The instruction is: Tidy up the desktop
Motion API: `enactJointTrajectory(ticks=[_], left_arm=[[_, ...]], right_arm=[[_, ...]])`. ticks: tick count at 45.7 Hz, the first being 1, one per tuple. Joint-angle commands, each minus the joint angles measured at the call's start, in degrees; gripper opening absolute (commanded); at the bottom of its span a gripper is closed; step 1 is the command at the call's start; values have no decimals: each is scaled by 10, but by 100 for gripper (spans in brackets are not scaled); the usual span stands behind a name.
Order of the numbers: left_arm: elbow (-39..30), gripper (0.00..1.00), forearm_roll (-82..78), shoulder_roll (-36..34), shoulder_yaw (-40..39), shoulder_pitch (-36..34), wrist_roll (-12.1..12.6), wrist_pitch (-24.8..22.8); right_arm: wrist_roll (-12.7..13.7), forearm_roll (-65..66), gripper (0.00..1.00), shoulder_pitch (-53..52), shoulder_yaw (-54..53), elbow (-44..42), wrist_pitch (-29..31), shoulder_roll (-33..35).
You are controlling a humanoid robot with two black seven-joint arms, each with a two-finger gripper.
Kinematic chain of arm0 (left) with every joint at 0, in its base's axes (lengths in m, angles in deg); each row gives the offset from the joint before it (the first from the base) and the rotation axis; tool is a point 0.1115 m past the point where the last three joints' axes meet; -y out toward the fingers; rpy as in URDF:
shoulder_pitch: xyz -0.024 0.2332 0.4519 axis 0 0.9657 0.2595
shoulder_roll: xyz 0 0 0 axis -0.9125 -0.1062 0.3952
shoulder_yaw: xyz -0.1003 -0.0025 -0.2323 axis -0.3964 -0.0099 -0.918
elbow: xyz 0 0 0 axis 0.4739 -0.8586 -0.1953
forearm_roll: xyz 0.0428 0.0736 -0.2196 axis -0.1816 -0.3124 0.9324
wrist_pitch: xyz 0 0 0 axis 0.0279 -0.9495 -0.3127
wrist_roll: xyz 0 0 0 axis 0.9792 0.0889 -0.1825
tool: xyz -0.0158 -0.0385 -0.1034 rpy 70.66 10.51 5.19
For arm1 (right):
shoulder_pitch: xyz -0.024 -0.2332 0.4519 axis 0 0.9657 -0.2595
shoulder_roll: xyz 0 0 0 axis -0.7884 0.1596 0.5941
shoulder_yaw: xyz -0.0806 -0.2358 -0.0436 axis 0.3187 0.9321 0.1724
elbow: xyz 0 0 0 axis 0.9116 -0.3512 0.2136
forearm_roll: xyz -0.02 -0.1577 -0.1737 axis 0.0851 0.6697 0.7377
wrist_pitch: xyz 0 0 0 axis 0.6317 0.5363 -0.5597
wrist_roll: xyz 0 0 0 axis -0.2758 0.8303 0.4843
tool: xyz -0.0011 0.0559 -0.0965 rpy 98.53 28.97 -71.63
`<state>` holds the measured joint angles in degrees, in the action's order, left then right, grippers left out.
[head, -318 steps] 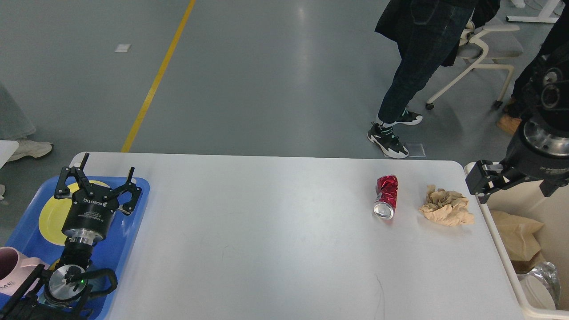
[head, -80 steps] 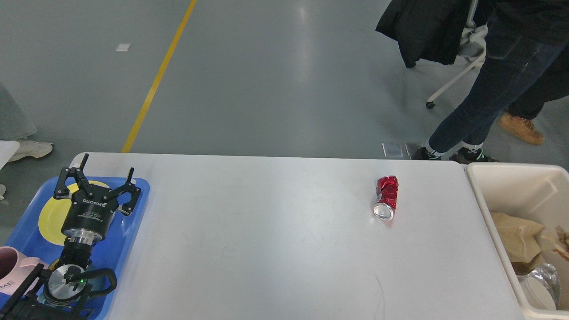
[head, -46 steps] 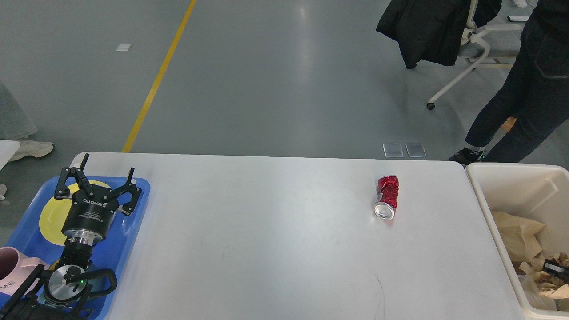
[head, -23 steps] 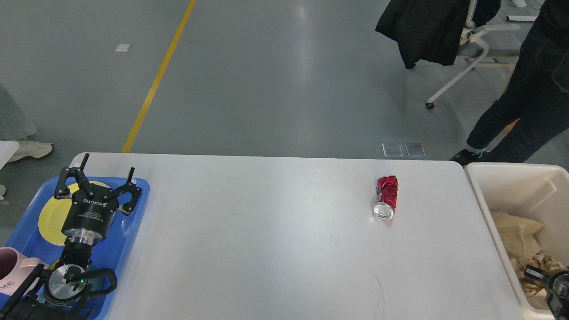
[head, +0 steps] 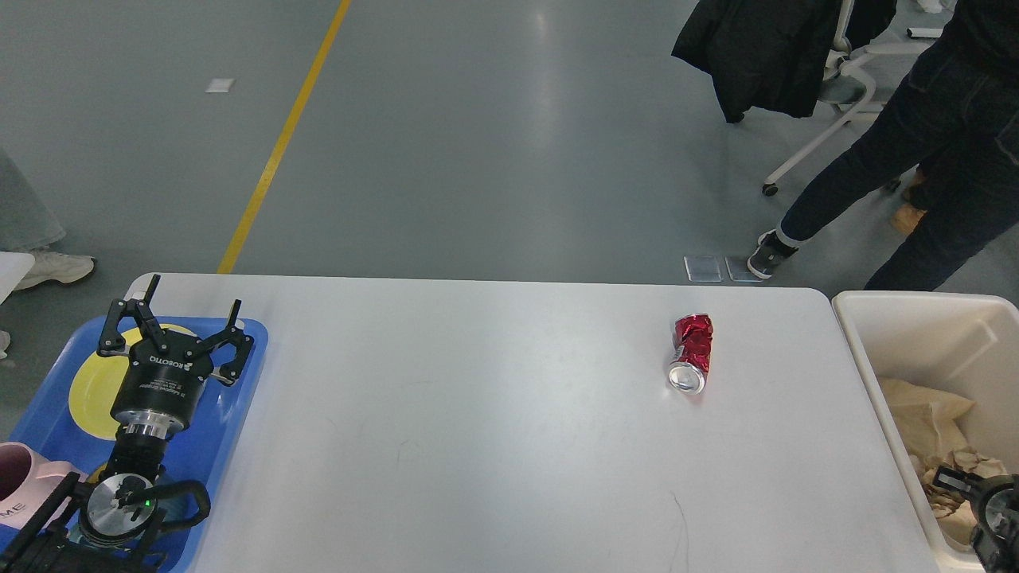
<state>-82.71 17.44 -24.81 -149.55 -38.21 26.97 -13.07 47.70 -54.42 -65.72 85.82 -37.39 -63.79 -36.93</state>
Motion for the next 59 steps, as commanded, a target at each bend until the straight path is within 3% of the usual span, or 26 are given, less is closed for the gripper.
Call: enactJointTrajectory(ticks=[1, 10, 18, 21, 28, 40, 52, 59], left_arm=[[0, 96, 0, 0, 0, 0, 0, 0], [0, 96, 0, 0, 0, 0, 0, 0], [0, 96, 0, 0, 0, 0, 0, 0], [-1, 96, 0, 0, 0, 0, 0, 0], [-1, 96, 0, 0, 0, 0, 1, 0], [-1, 96, 0, 0, 0, 0, 0, 0], [0, 96, 0, 0, 0, 0, 0, 1], [0, 96, 0, -1, 0, 0, 0, 1]], right_arm=[[-1, 0, 100, -2, 0, 4, 1, 12], [5, 12, 100, -47, 15, 62, 20, 33], [73, 58, 100, -220, 115, 234, 93, 108], [83, 69, 100, -288, 155, 307, 109, 137], [87, 68, 100, -494, 268, 464, 163, 163], [88, 65, 100, -806, 380, 620, 424, 90], [87, 59, 100, -1115, 438, 854, 497, 38], [72, 39, 100, -1219, 438, 965, 491, 34]])
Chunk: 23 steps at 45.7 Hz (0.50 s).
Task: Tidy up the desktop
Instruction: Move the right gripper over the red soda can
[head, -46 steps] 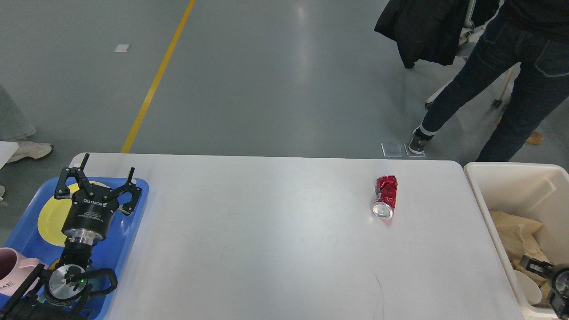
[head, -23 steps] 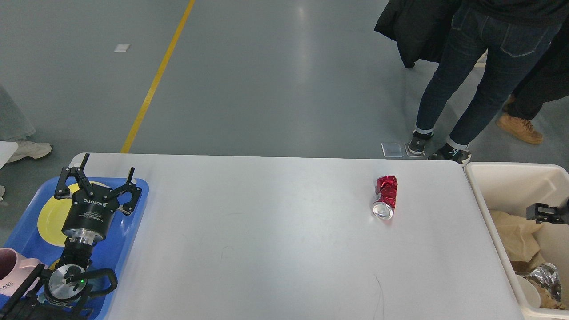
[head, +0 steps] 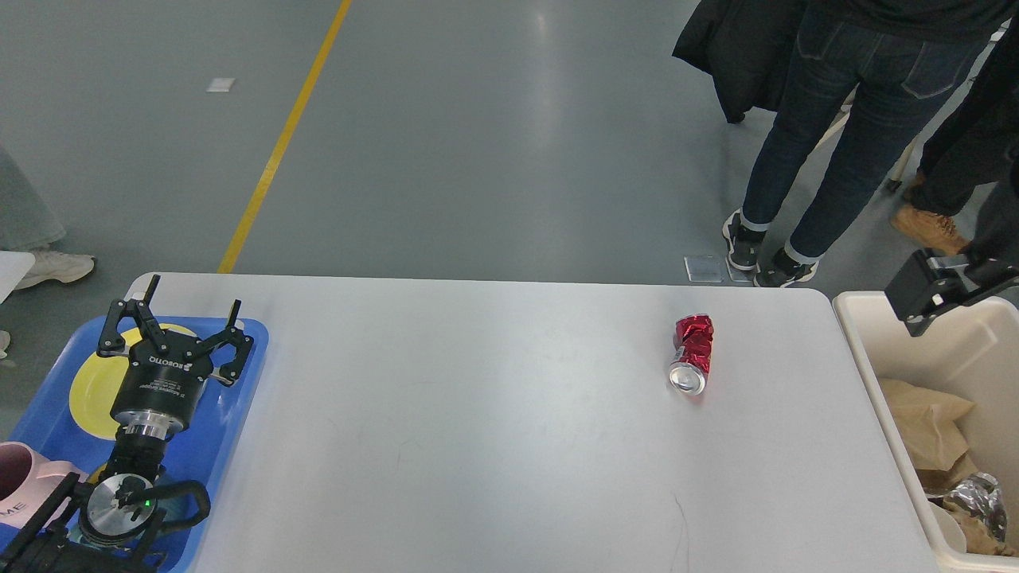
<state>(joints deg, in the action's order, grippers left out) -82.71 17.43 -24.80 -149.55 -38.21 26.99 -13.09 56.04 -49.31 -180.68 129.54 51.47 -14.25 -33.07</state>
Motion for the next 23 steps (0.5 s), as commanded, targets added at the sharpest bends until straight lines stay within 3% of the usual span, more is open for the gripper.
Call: enactJointTrajectory(ticks=[1, 6, 8, 23], left_arm=[[0, 96, 1, 0, 0, 0, 0, 1], [0, 96, 1, -1, 0, 0, 0, 1], [0, 96, 1, 0, 0, 0, 0, 1], [0, 96, 0, 0, 0, 0, 0, 0]], right_arm=[[-18, -12, 100, -74, 1, 85, -7, -6], [-99, -12, 100, -82, 9, 97, -9, -26], [-117, -12, 100, -83, 18, 97, -9, -38], [-98, -13, 100, -78, 18, 65, -15, -43]])
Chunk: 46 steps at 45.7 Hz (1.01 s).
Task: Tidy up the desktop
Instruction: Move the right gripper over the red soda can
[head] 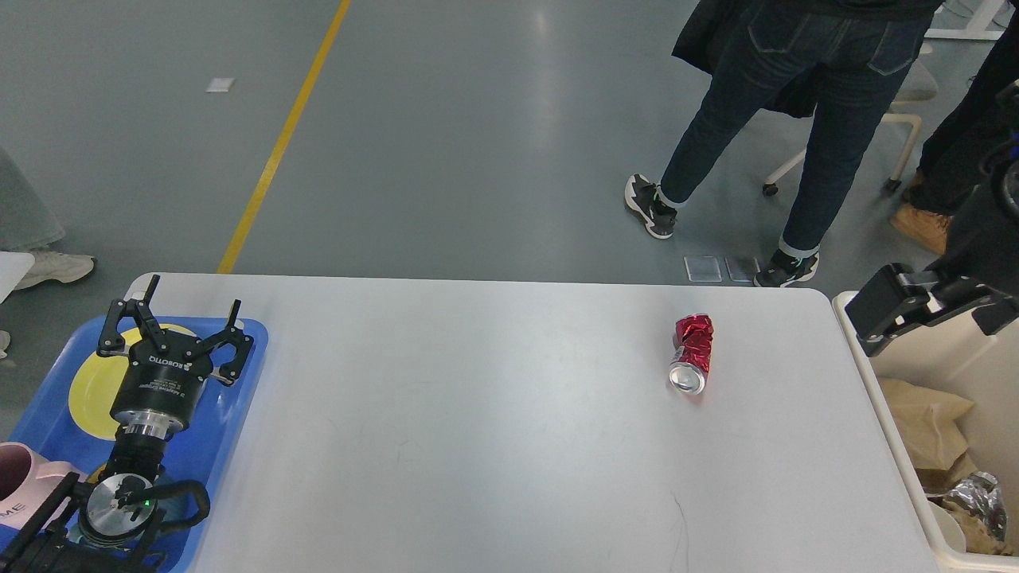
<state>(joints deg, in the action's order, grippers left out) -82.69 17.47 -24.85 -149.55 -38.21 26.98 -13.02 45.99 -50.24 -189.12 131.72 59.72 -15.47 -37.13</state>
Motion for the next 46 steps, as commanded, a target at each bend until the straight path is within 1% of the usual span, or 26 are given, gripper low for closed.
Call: enactJointTrajectory(ticks=[1, 4, 7, 13, 18, 22, 25, 26, 30, 33, 42, 44, 46], left_arm=[[0, 96, 0, 0, 0, 0, 0, -1], [-1, 96, 0, 0, 0, 0, 1, -1], [0, 96, 0, 0, 0, 0, 1, -1], [-1, 96, 0, 0, 0, 0, 1, -1], [-1, 96, 0, 0, 0, 0, 1, -1], [-1, 96, 0, 0, 0, 0, 1, -1], [-1, 96, 0, 0, 0, 0, 1, -1], [0, 96, 0, 0, 0, 0, 1, -1], [-1, 96, 0, 0, 0, 0, 1, -1], [-1, 96, 0, 0, 0, 0, 0, -1], [-1, 96, 0, 0, 0, 0, 0, -1], [0, 96, 0, 0, 0, 0, 0, -1], [0, 96, 0, 0, 0, 0, 0, -1]], right_arm=[[3, -5, 100, 9, -5, -26, -4, -2], [2, -20, 100, 49, -11, -66, -13, -4], [3, -77, 99, 109, -21, -122, -38, -13], [3, -155, 100, 240, -47, -239, -58, -58], [3, -165, 99, 352, -74, -330, -79, -100], [2, -165, 100, 440, -94, -385, -141, -116], [2, -165, 100, 507, -105, -423, -206, -126], [2, -165, 100, 547, -115, -449, -245, -133], [2, -165, 99, 610, -128, -502, -297, -147], [3, -165, 99, 656, -138, -552, -308, -164], [5, -160, 99, 766, -185, -682, -315, -208], [12, -154, 99, 791, -186, -715, -315, -218], [24, -154, 98, 816, -186, -753, -315, -228]])
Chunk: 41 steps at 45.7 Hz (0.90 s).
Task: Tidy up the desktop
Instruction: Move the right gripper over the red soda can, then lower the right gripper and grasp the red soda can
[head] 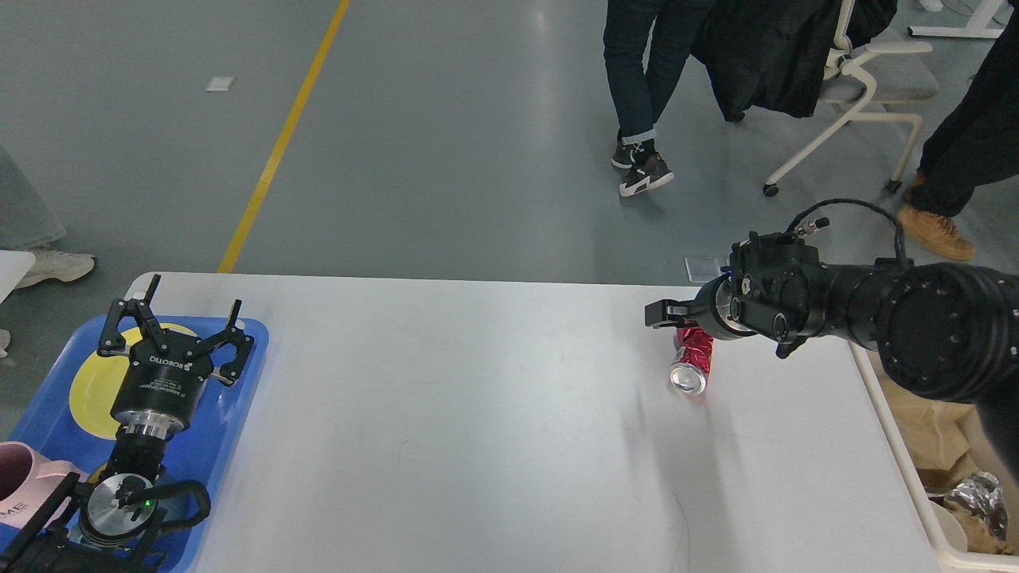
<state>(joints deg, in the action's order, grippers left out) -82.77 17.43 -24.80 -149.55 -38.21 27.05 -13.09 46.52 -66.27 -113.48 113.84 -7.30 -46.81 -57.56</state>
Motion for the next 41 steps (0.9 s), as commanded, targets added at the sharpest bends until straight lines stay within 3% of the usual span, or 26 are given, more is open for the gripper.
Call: enactJointTrajectory(ticks=[1, 9, 24, 41], left_arm=[[0, 96, 0, 0, 0, 0, -1, 0], [1, 96, 0, 0, 0, 0, -1, 0], [1, 96, 0, 0, 0, 1, -1, 0], [0, 96, 0, 0, 0, 0, -1, 0]], right_arm=[[27, 6, 98, 72, -8, -100, -1, -26], [71, 7, 93, 142, -15, -193, -8, -29], [71, 3, 93, 180, -55, -201, -34, -33], [71, 0, 93, 215, -80, -215, -114, -56]])
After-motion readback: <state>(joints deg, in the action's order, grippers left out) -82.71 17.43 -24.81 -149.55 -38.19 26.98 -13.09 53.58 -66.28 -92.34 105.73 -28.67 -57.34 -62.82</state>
